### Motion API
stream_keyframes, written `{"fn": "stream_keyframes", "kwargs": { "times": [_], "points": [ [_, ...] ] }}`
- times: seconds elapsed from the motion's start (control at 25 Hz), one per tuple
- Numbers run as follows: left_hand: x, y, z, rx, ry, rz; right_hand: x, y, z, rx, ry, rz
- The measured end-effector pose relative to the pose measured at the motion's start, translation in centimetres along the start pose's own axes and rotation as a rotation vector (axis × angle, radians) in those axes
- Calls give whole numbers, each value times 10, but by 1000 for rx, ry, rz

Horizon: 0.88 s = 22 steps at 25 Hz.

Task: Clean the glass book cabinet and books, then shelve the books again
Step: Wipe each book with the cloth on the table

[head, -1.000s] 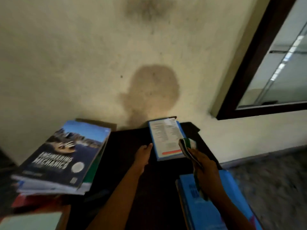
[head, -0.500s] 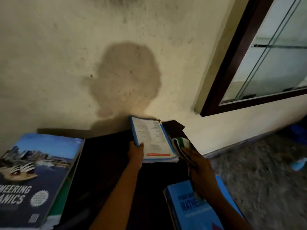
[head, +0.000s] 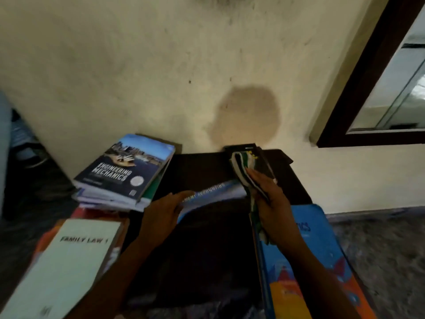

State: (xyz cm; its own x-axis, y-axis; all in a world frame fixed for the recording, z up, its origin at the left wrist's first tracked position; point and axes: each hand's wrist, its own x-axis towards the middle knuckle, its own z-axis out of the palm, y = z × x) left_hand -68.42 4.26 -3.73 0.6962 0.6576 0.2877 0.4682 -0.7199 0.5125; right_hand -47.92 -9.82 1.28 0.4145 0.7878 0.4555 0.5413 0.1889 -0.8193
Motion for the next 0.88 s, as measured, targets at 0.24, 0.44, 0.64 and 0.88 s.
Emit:
{"fn": "stream_keyframes", "kwargs": {
  "times": [0.24,0.44,0.64,0.88],
  "points": [
    [-70,-66,44,140,161,370,-53,-9,34,30,-141,-18],
    [-94,-32,72,-663,493,-835,-66,5,61,94,-236,179],
    [-101,-10,96,-1061,625,-1354,-69,19,75,19,-258,267],
    [-75,19,95,-1068,593,-1350,-65,10,82,118,-251,300]
  ]
}}
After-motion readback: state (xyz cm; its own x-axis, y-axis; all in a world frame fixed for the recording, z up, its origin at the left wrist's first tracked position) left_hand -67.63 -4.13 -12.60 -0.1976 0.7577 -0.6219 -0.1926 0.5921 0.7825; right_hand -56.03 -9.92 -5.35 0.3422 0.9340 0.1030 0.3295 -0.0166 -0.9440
